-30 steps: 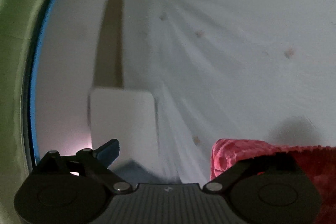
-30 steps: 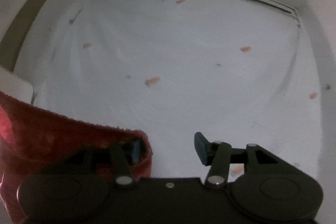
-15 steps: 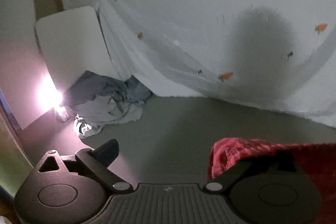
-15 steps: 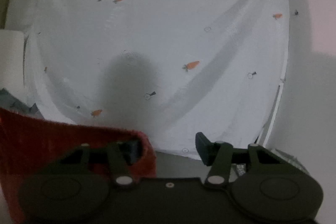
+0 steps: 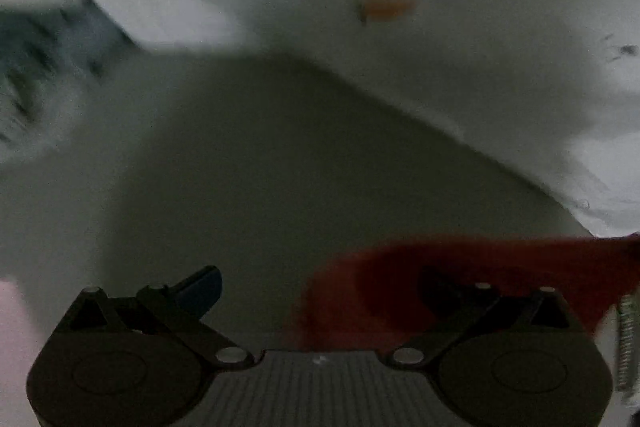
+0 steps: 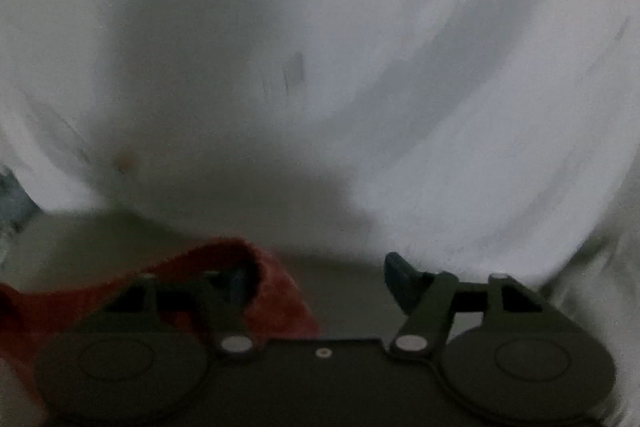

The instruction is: Fold clothes

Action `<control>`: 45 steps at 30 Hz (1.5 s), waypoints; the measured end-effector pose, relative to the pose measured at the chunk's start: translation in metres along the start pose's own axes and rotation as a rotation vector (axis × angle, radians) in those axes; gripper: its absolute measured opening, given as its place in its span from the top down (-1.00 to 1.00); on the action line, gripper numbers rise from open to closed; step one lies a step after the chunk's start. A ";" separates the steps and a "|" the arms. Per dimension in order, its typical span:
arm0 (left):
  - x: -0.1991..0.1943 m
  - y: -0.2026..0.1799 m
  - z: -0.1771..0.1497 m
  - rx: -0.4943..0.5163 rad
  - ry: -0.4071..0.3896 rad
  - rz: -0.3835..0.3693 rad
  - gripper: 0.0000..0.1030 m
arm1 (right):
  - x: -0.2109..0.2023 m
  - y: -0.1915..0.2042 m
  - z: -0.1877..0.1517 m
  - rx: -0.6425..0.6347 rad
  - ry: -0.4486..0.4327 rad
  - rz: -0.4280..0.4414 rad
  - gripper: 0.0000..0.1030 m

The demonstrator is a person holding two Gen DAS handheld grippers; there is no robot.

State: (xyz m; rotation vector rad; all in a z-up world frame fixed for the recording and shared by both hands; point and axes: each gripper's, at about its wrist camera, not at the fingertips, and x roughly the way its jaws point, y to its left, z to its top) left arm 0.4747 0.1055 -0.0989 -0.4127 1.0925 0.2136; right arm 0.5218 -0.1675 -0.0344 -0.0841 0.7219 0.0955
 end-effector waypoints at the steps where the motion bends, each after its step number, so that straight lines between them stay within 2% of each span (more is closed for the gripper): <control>1: 0.011 0.001 -0.001 -0.001 0.005 -0.014 -0.99 | 0.012 0.001 -0.004 0.012 0.026 0.026 -0.26; 4: 0.029 -0.002 -0.014 0.061 0.019 0.014 -0.99 | 0.023 0.001 -0.037 0.017 0.056 0.033 -0.38; 8: 0.042 -0.007 -0.047 0.171 0.044 0.056 -0.99 | 0.028 -0.011 -0.098 0.034 0.138 0.006 -0.38; 12: 0.035 -0.023 -0.071 0.270 0.033 0.051 -0.99 | 0.033 -0.029 -0.125 0.078 0.146 -0.065 -0.31; 16: 0.039 -0.033 -0.072 0.240 0.030 0.076 -0.99 | 0.027 -0.059 -0.104 0.173 0.054 -0.052 -0.32; 18: 0.036 -0.039 -0.067 0.239 0.009 0.080 -0.99 | 0.019 -0.066 -0.080 0.146 -0.009 -0.068 -0.32; 20: 0.033 -0.043 -0.060 0.253 -0.017 0.104 -0.99 | 0.009 -0.065 -0.059 0.065 -0.082 -0.051 -0.50; 21: 0.032 -0.045 -0.057 0.260 -0.026 0.116 -0.99 | 0.004 -0.064 -0.049 0.021 -0.119 -0.040 -0.71; 22: 0.031 -0.047 -0.053 0.265 -0.035 0.128 -0.99 | 0.005 -0.062 -0.044 -0.032 -0.122 -0.038 -0.81; 23: 0.031 -0.047 -0.049 0.259 -0.039 0.136 -0.99 | 0.008 -0.059 -0.041 -0.088 -0.113 -0.040 -0.81; 24: 0.032 -0.048 -0.045 0.254 -0.039 0.136 -0.99 | 0.013 -0.054 -0.041 -0.140 -0.098 -0.080 -0.81; 25: 0.033 -0.048 -0.042 0.249 -0.041 0.135 -0.99 | 0.018 -0.048 -0.045 -0.198 -0.084 -0.138 -0.77; 27: 0.036 -0.050 -0.036 0.259 -0.048 0.136 -0.99 | 0.018 -0.044 -0.056 -0.219 -0.088 -0.138 -0.74; 28: 0.039 -0.053 -0.033 0.273 -0.047 0.141 -0.99 | 0.016 -0.052 -0.059 -0.123 -0.078 -0.066 -0.75; 29: 0.043 -0.056 -0.031 0.288 -0.045 0.146 -0.99 | 0.020 -0.068 -0.062 0.043 -0.048 0.040 -0.76; 31: 0.055 -0.062 -0.029 0.330 -0.038 0.140 -0.97 | 0.034 -0.098 -0.077 0.360 0.052 0.163 -0.75; 32: 0.061 -0.065 -0.027 0.351 -0.034 0.137 -0.97 | 0.038 -0.097 -0.082 0.344 0.073 0.085 -0.71; 33: 0.067 -0.068 -0.026 0.372 -0.030 0.132 -0.97 | 0.041 -0.091 -0.085 0.267 0.084 -0.040 -0.67; 34: 0.071 -0.073 -0.027 0.399 -0.026 0.117 -0.94 | 0.044 -0.080 -0.088 0.128 0.076 -0.175 -0.67; 35: 0.076 -0.077 -0.027 0.425 -0.022 0.103 -0.86 | 0.043 -0.078 -0.088 0.090 0.066 -0.187 -0.67; 37: 0.086 -0.091 -0.030 0.491 -0.007 0.076 -0.83 | 0.038 -0.083 -0.085 0.102 0.048 -0.122 -0.67; 38: 0.089 -0.098 -0.033 0.525 -0.010 0.064 -0.83 | 0.036 -0.094 -0.083 0.203 0.050 -0.039 -0.68; 39: 0.091 -0.105 -0.036 0.560 -0.014 0.053 -0.82 | 0.036 -0.100 -0.084 0.265 0.053 0.000 -0.68; 41: 0.091 -0.118 -0.045 0.636 -0.034 0.040 -0.77 | 0.038 -0.105 -0.086 0.336 0.056 0.033 -0.58; 43: 0.093 -0.129 -0.054 0.699 -0.048 0.027 -0.77 | 0.046 -0.089 -0.090 0.199 0.079 -0.063 -0.23; 44: 0.094 -0.133 -0.059 0.725 -0.052 0.021 -0.77 | 0.050 -0.080 -0.093 0.132 0.100 -0.102 -0.15; 45: 0.096 -0.137 -0.063 0.750 -0.056 0.016 -0.77 | 0.054 -0.075 -0.097 0.096 0.119 -0.105 -0.04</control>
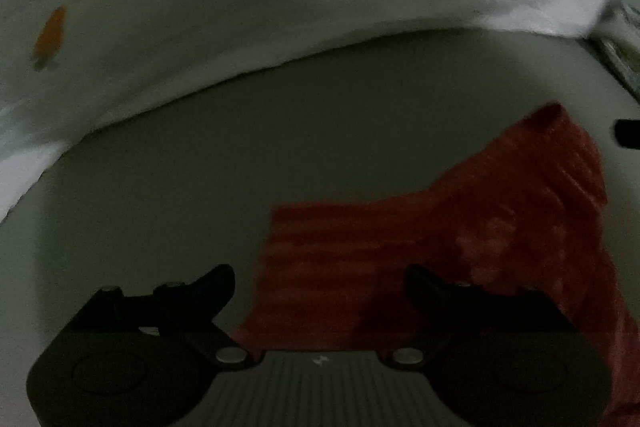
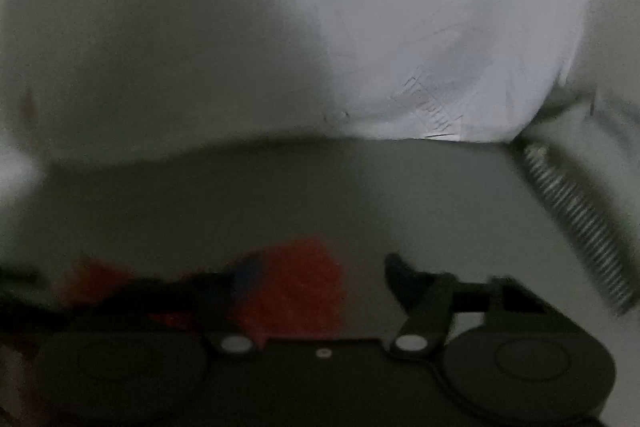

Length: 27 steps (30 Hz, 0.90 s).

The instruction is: Fold clothes

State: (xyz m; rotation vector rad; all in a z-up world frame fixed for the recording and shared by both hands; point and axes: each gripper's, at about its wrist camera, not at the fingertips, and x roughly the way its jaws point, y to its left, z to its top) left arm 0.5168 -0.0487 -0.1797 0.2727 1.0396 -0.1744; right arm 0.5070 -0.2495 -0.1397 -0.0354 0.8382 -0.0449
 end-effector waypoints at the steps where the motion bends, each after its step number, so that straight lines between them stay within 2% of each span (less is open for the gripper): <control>1: 0.003 -0.004 -0.002 0.021 -0.006 0.007 -0.72 | 0.001 0.004 -0.009 -0.007 0.012 0.021 -0.01; 3: 0.011 -0.010 -0.003 0.053 -0.005 0.031 -0.39 | 0.007 0.004 -0.017 0.025 0.040 0.068 0.00; 5: 0.014 -0.008 -0.003 0.042 -0.007 0.051 0.32 | 0.016 0.002 -0.020 0.053 0.071 0.064 0.00; 7: 0.013 0.003 -0.002 -0.030 -0.015 0.045 0.81 | 0.018 0.007 -0.021 0.049 0.074 0.053 0.00; 11: 0.004 0.031 -0.001 -0.195 -0.011 -0.033 0.84 | 0.016 0.021 -0.026 -0.035 0.035 0.092 0.00; 15: 0.002 0.039 -0.003 -0.233 -0.010 -0.050 0.84 | 0.035 0.041 -0.026 -0.138 0.014 0.172 -0.01; 18: 0.002 0.038 -0.005 -0.250 -0.015 -0.061 0.84 | 0.051 0.060 -0.028 -0.215 0.032 0.190 0.01; 19: 0.002 0.039 -0.006 -0.254 -0.015 -0.062 0.84 | 0.053 0.067 -0.030 -0.254 0.037 0.192 0.17; 20: 0.003 0.036 -0.004 -0.257 -0.016 -0.064 0.85 | 0.054 0.075 -0.033 -0.302 0.039 0.181 0.44; 21: 0.004 0.033 -0.002 -0.259 -0.018 -0.067 0.85 | 0.053 0.079 -0.035 -0.340 0.028 0.160 0.99; 23: -0.007 0.032 0.001 -0.270 -0.027 -0.102 0.85 | 0.041 0.078 -0.035 -0.369 -0.024 0.138 0.98; 26: -0.036 0.027 0.009 -0.267 -0.063 -0.213 0.85 | -0.001 0.037 -0.017 -0.169 -0.094 0.240 0.99; 27: -0.047 0.022 0.012 -0.243 -0.083 -0.257 0.84 | -0.016 0.018 -0.013 -0.118 -0.118 0.247 0.99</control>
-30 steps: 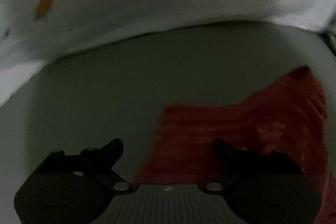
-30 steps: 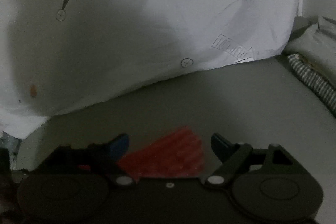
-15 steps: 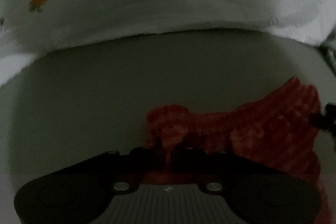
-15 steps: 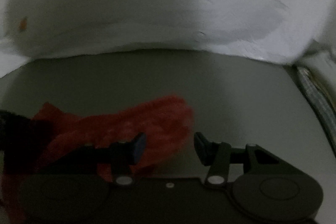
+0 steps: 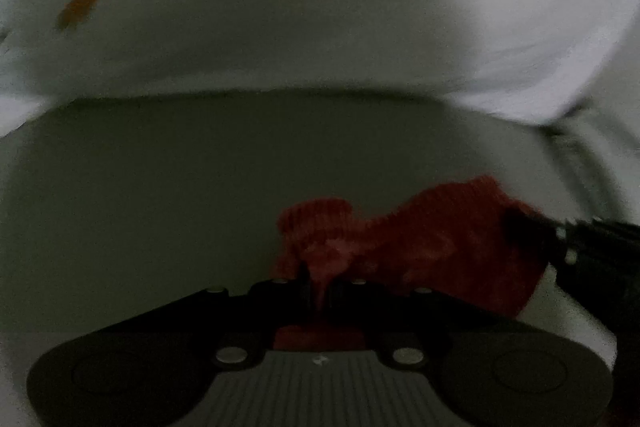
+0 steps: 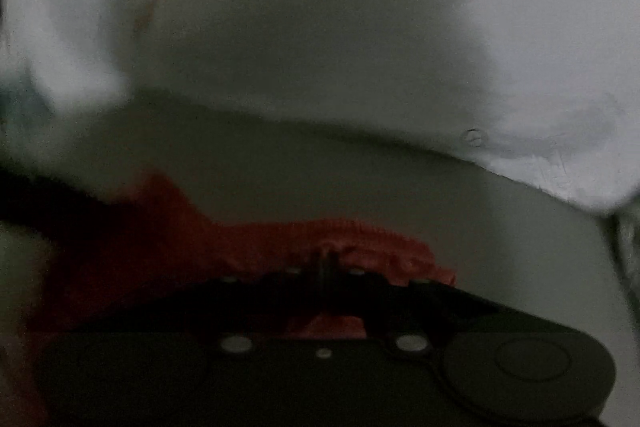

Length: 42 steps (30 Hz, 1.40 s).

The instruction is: Fold clothes

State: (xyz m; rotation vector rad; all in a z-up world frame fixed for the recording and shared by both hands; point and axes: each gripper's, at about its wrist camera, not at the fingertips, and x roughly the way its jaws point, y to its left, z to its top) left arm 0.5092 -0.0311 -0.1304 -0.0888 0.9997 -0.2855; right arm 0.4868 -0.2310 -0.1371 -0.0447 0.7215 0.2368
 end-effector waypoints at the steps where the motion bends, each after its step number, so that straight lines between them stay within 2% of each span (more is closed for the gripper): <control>1: -0.009 -0.009 0.001 0.024 -0.010 -0.048 0.84 | -0.019 -0.015 0.003 0.034 -0.028 -0.012 0.99; 3: -0.018 -0.031 0.002 0.071 0.000 -0.162 0.65 | -0.040 -0.042 0.004 0.013 -0.038 -0.116 0.99; 5: -0.017 -0.049 -0.001 0.097 0.025 -0.291 0.27 | -0.051 -0.072 -0.006 -0.016 -0.013 -0.252 0.98; 6: -0.014 -0.056 -0.004 0.105 0.038 -0.340 0.18 | -0.051 -0.087 -0.014 -0.018 0.007 -0.339 0.95; 7: -0.009 -0.064 -0.006 0.119 0.057 -0.358 0.08 | -0.046 -0.102 -0.023 -0.030 0.039 -0.434 0.86; 9: -0.002 -0.077 -0.009 0.151 0.079 -0.360 0.07 | -0.034 -0.125 -0.036 -0.054 0.139 -0.527 0.73; 10: 0.001 -0.080 -0.009 0.171 0.078 -0.342 0.05 | -0.031 -0.133 -0.041 -0.054 0.169 -0.551 0.50; 11: 0.004 -0.082 -0.007 0.184 0.076 -0.318 0.01 | -0.031 -0.137 -0.045 -0.041 0.167 -0.571 0.36; 12: 0.007 -0.083 -0.005 0.197 0.073 -0.294 -0.01 | -0.033 -0.140 -0.047 -0.007 0.151 -0.578 0.10; 13: 0.011 -0.082 -0.001 0.201 0.070 -0.267 -0.03 | -0.035 -0.144 -0.048 0.034 0.134 -0.579 0.00; 17: 0.028 -0.076 0.021 0.165 0.053 -0.185 -0.04 | -0.034 -0.156 -0.049 0.266 0.065 -0.470 0.00; 20: 0.045 -0.077 0.038 0.143 0.032 -0.114 -0.15 | -0.003 -0.153 -0.043 0.326 0.059 -0.421 0.00; 22: 0.060 -0.083 0.051 0.148 0.015 -0.065 -0.16 | 0.015 -0.149 -0.039 0.294 0.088 -0.512 -0.02; 24: 0.077 -0.091 0.069 0.186 0.010 -0.055 -0.20 | 0.025 -0.145 -0.036 0.254 0.112 -0.625 -0.10; 25: 0.088 -0.100 0.079 0.209 0.005 -0.056 -0.28 | 0.028 -0.149 -0.036 0.254 0.122 -0.651 -0.14; 26: 0.098 -0.110 0.088 0.234 0.001 -0.059 -0.42 | 0.030 -0.155 -0.037 0.262 0.130 -0.667 -0.15; 27: 0.109 -0.119 0.094 0.275 0.002 -0.074 -0.47 | 0.030 -0.160 -0.040 0.286 0.139 -0.662 -0.18; 30: 0.150 -0.157 0.109 0.436 0.062 -0.120 -0.49 | 0.025 -0.170 -0.048 0.344 0.158 -0.639 -0.29; 32: 0.179 -0.186 0.106 0.588 0.116 -0.153 -0.51 | 0.027 -0.174 -0.054 0.361 0.180 -0.643 -0.33; 36: 0.218 -0.221 0.078 0.831 0.170 -0.084 -0.51 | 0.030 -0.182 -0.066 0.394 0.224 -0.643 -0.33; 40: 0.219 -0.237 0.064 0.932 0.099 -0.065 -0.59 | 0.027 -0.182 -0.075 0.408 0.257 -0.647 -0.33; 42: 0.218 -0.240 0.061 0.943 0.051 -0.033 -0.59 | 0.026 -0.184 -0.079 0.417 0.269 -0.639 -0.33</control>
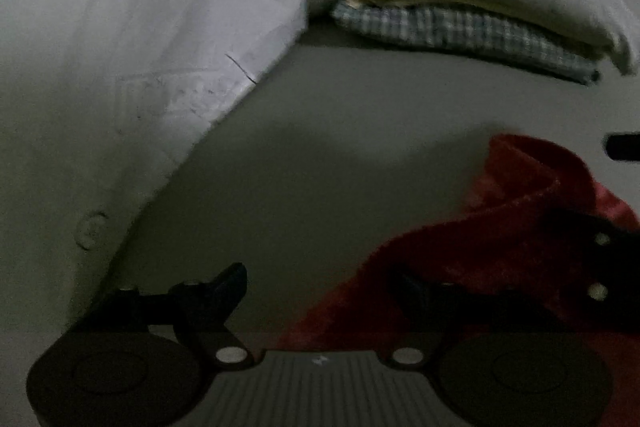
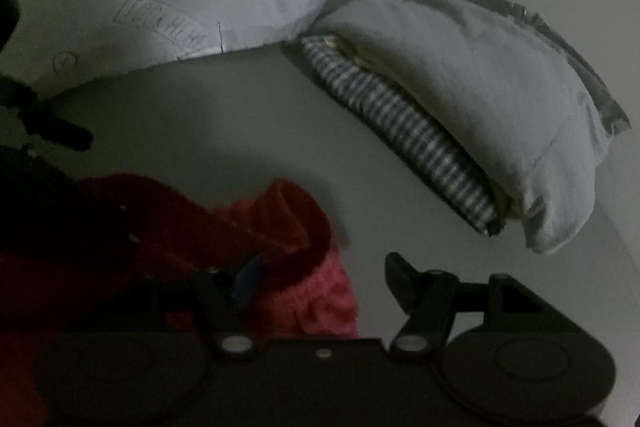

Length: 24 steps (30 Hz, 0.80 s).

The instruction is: Fold clothes

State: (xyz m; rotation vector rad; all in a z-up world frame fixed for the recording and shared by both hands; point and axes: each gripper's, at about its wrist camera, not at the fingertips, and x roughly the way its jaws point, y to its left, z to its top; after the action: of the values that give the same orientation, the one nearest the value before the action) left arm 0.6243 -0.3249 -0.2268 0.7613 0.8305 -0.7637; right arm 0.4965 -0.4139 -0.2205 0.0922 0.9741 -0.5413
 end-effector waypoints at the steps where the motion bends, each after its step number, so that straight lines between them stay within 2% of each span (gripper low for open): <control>1: 0.000 0.000 -0.001 -0.005 -0.005 0.043 -0.59 | 0.000 -0.002 -0.001 0.008 0.010 0.004 -0.33; 3: 0.000 0.001 -0.004 -0.015 -0.017 0.148 -0.59 | 0.000 -0.006 -0.004 0.023 0.029 0.011 -0.33; 6: -0.005 0.008 -0.010 -0.064 -0.023 0.359 -0.59 | -0.001 -0.010 -0.007 0.020 0.051 -0.019 -0.33; 9: -0.021 0.038 -0.016 -0.262 -0.009 0.473 -0.59 | -0.010 -0.015 -0.009 0.018 0.048 -0.016 -0.33; 14: -0.052 0.099 -0.043 -0.644 0.040 0.533 -0.58 | -0.040 -0.015 -0.013 -0.038 -0.009 -0.026 -0.32; 15: -0.065 0.105 -0.050 -0.701 0.028 0.537 -0.58 | -0.048 -0.016 -0.014 -0.044 -0.030 -0.023 -0.39; 17: -0.097 0.114 -0.064 -0.798 -0.010 0.568 -0.59 | -0.064 -0.013 -0.013 -0.053 -0.076 0.001 -0.40; 20: -0.159 0.106 -0.084 -0.845 -0.100 0.678 -0.59 | -0.099 0.003 -0.015 -0.121 -0.203 -0.047 -0.40; 24: -0.262 0.093 -0.114 -0.881 -0.274 0.817 -0.59 | -0.165 0.022 -0.021 -0.205 -0.482 -0.133 -0.40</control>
State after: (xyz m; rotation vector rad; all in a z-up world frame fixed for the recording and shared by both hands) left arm 0.5411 -0.1122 -0.0315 0.1377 0.4540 0.2492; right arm 0.4181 -0.3235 -0.1024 -0.2782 0.5603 -0.5494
